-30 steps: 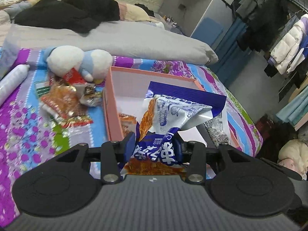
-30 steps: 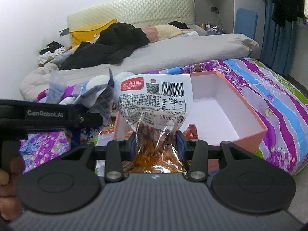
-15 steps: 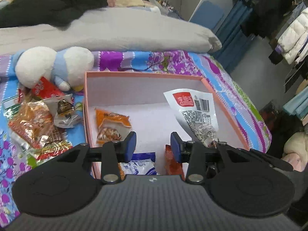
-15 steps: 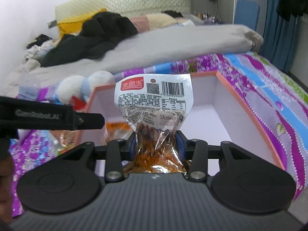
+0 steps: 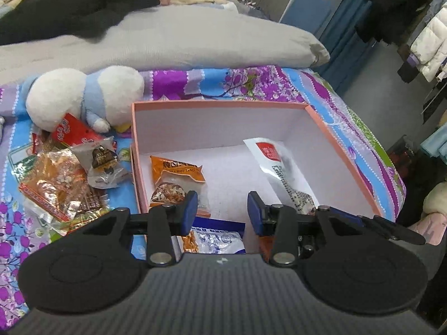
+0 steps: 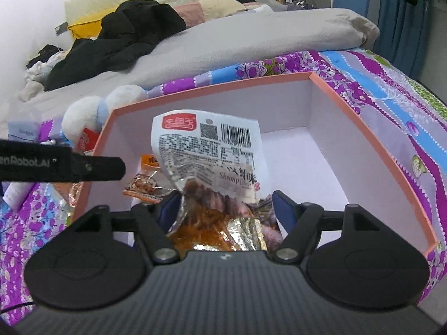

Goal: Organize snacks
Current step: 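Open the left tool over the pink box while the right tool lowers its packet in, then withdraw both tools from the pink box toward the snack pile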

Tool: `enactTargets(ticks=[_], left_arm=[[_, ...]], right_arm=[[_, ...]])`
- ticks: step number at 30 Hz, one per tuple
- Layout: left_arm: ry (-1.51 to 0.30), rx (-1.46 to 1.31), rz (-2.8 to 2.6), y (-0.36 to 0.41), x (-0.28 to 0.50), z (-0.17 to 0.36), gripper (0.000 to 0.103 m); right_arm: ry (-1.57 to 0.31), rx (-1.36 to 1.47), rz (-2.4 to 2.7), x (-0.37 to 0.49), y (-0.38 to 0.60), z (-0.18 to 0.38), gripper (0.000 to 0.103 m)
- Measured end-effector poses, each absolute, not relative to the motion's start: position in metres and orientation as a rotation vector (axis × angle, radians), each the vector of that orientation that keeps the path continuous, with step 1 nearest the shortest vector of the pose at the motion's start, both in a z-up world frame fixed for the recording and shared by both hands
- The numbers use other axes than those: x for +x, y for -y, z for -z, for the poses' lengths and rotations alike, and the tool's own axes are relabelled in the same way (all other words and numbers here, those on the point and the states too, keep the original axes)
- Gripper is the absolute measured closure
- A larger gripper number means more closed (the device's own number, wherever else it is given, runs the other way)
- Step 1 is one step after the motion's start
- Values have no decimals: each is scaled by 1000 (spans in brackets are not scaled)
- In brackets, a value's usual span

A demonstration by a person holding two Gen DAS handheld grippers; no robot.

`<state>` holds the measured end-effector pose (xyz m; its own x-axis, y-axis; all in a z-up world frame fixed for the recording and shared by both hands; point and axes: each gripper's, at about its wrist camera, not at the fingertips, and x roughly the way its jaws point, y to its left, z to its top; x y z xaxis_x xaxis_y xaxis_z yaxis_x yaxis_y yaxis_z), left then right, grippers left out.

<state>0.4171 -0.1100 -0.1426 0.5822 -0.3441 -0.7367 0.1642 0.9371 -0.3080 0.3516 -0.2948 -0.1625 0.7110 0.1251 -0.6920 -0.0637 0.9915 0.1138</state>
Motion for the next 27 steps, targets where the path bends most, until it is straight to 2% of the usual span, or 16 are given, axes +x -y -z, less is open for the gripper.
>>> enactTargets(ticks=[13,27], left_arm=[[-780,-216,276,84,324,82,58],[-682,-223,244,38,203,50,58]], right_arm=[[-653,102,-145,280,280,116,30],[-539,112,-186,187,250,85,30]])
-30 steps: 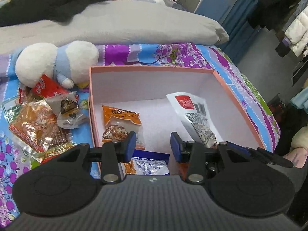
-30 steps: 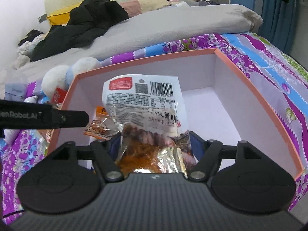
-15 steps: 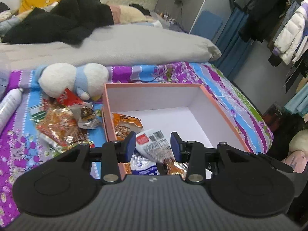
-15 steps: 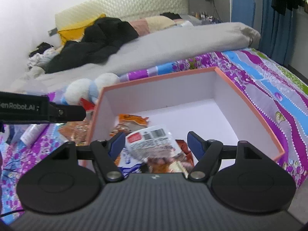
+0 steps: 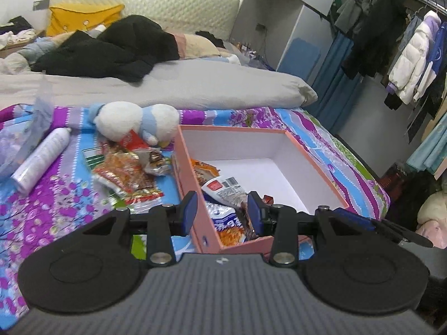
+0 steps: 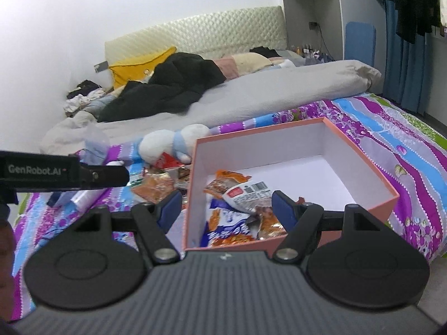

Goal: Organize snacks
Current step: 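Withdraw both tools from the pink box toward the snack pile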

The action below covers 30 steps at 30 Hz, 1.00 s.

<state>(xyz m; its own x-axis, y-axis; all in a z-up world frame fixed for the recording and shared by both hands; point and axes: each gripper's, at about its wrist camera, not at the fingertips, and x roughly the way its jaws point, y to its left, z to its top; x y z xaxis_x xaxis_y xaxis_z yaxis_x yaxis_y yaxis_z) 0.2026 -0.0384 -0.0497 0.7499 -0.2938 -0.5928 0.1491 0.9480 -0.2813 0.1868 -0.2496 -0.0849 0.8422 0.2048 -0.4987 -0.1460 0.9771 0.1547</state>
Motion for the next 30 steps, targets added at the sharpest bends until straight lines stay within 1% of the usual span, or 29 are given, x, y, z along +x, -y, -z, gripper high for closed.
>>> enactTargets(ticks=[8,15,21,25,30], left_arm=[[-631,-225,175,10,127,44,57],[-639,-229,92,-12,70,66,57],[-634,-240,8,-30,44,83,57],[-634,-298,-42,-48,36,91,57],[-623,-358,-76,-67,28,99,57]], right_arm=[[-502,117,-216,143,233,82,30],[-507,90,-267,114,221,91,30],[-559,75,-325,109,210,107,30],[-581,38,-375,109,196,112,30],[-574,-18,-427,104,176,115,30]])
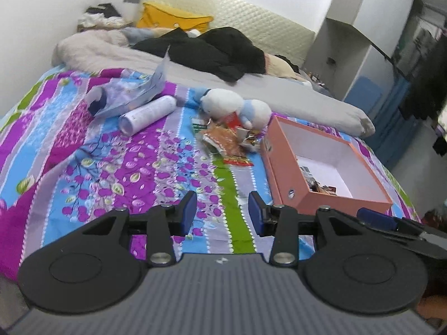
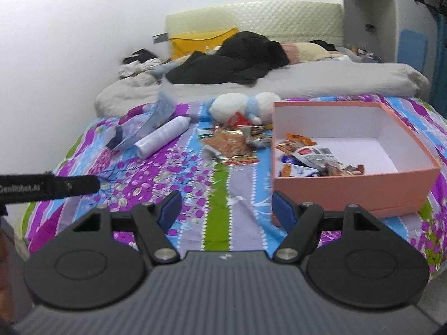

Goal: Organize snacks
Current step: 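Withdraw both tools from the pink box toward the snack pile, then grasp the red-labelled clear packet with the left tool while the right tool grasps a gold-wrapped packet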

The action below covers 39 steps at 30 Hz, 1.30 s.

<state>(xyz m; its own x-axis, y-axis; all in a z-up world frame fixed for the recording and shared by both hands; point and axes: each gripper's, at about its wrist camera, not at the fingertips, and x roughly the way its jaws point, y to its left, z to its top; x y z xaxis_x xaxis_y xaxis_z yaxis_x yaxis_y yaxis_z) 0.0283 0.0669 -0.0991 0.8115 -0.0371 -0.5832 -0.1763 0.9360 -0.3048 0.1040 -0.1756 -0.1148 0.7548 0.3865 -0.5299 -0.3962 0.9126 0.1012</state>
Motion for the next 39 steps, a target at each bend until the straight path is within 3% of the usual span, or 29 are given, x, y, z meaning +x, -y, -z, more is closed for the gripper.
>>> enactTargets(ticks=[17,25,39], left_arm=[[-601,-549,-50,-107,65,151,57],[-610,-640,-15,-129,129,188,57],[-598,-785,78,-164,251,267,58]], right_arm=[[-535,-73,-412,141,145,133,33],[-535,-187,-383,181,109,163,53],[-449,-370,-270,272,54,220,57]])
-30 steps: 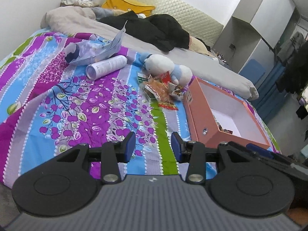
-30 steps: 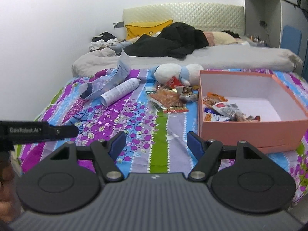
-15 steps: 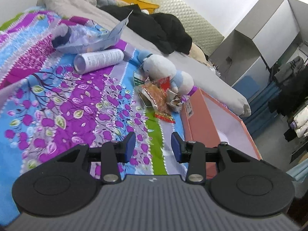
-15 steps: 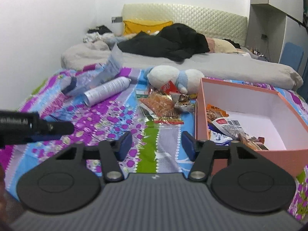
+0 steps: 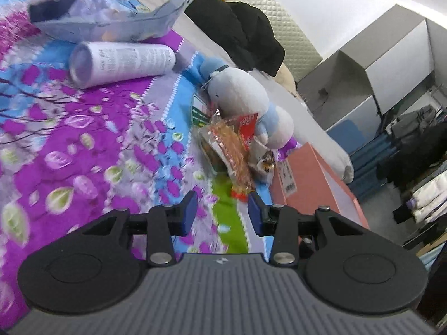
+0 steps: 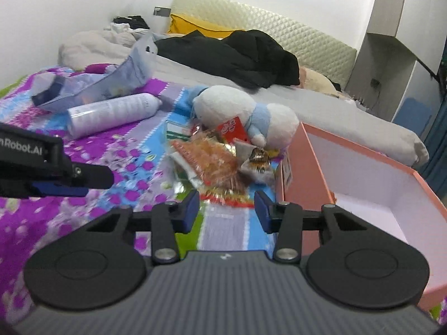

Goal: Organize snacks
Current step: 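Grasp the red-labelled clear packet with the left tool while the right tool grasps a gold-wrapped packet, then lift the red-labelled packet with the left tool while the right tool lifts the gold-wrapped packet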

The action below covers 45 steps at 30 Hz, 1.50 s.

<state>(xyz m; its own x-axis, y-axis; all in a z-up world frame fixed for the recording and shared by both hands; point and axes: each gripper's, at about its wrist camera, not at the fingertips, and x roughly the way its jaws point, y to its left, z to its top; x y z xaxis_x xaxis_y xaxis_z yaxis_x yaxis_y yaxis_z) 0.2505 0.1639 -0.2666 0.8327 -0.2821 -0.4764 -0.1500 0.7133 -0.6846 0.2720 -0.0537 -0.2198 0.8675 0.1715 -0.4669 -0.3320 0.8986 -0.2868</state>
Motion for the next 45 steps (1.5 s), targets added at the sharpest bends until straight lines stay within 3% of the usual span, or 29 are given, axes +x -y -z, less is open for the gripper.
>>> enactTargets(ticks=[11,18,21,30,31,35,37,45], left_arm=[[-574,-982,167,-191,330,304,58],[-618,-1034,223,-193,369,329,64],[-628,-1024,240,-192,380,333,73],[-629,-1049,257,-187,402,339,73],[-634,-1040,255,-185,404,338,73],[-655,-1019,248,-179,413,338,75],[-652,-988,239,-176,412,333,90],[-609,-995,249,-177,394,317,97]], right_arm=[[-463,-448,-197,341,28,253,57],[-477,-509,-176,373,23,270,57],[-479,-532,-148,383,22,276,57],[-446,-626,-100,397,12,286,58],[-449,-630,-99,399,12,287,65],[-476,-620,-113,404,13,287,79],[-478,-620,-117,403,12,287,80],[-481,-605,-123,387,11,277,91]])
